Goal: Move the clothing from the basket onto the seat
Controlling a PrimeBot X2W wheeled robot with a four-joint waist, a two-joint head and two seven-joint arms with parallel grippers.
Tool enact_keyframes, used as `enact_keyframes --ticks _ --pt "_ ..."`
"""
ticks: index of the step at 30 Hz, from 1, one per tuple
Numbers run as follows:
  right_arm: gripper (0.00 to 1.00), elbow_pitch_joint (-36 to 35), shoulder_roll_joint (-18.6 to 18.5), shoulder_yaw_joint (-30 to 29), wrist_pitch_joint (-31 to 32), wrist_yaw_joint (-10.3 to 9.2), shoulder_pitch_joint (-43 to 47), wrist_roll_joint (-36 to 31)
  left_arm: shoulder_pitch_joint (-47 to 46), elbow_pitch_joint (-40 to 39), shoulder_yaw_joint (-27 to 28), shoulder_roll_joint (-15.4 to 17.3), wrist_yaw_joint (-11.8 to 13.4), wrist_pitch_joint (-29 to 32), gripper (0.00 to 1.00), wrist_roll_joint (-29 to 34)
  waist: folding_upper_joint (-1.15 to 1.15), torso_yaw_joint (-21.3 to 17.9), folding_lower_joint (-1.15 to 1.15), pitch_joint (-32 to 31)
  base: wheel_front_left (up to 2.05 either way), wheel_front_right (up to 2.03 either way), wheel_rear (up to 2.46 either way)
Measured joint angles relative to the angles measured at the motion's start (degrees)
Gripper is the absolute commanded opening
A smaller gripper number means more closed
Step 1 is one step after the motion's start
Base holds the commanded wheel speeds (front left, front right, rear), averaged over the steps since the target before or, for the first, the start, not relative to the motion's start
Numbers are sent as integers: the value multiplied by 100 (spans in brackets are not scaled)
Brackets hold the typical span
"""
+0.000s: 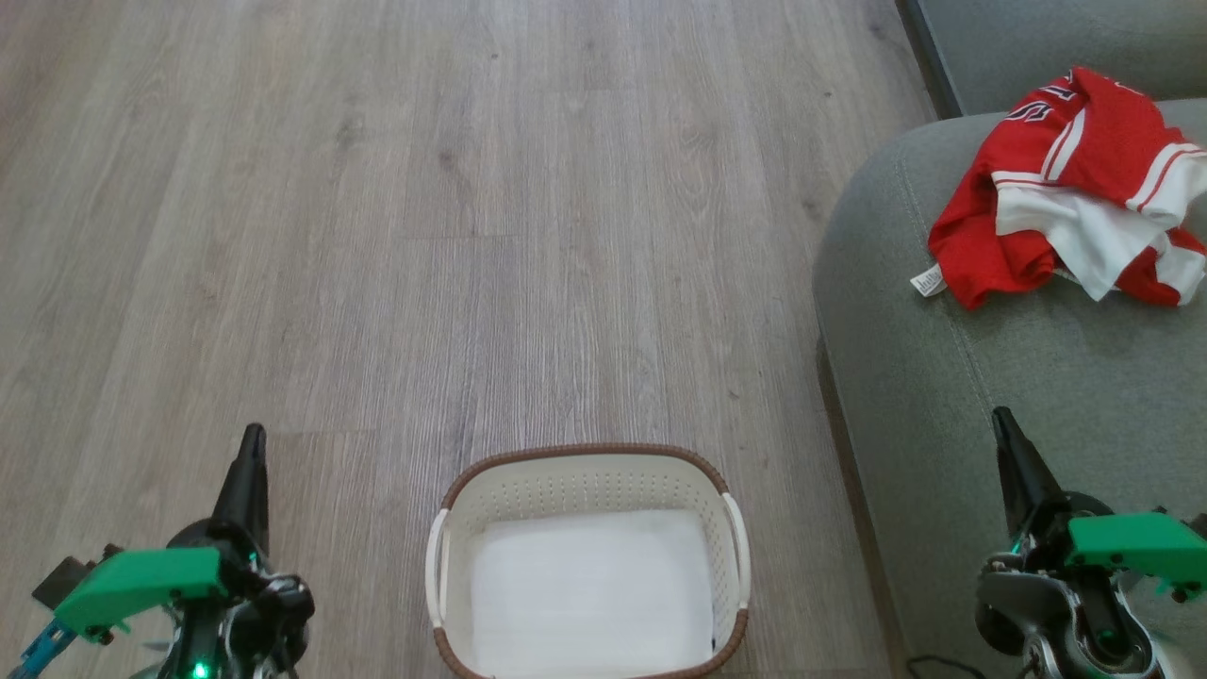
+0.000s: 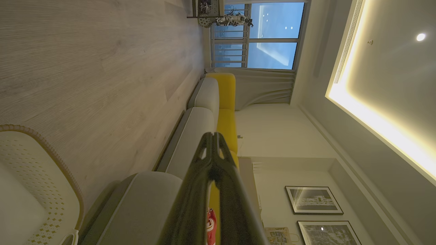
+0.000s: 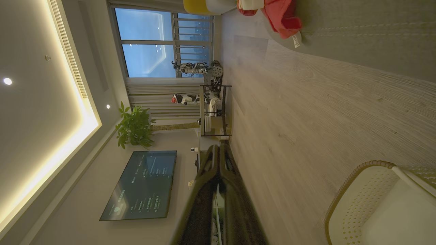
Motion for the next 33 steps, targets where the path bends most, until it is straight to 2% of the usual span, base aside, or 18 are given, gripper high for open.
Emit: enact_keyframes --ticks 33 --pt "0 0 0 0 1 0 0 0 0 0 0 -1 0 0 0 0 0 0 0 0 0 0 0"
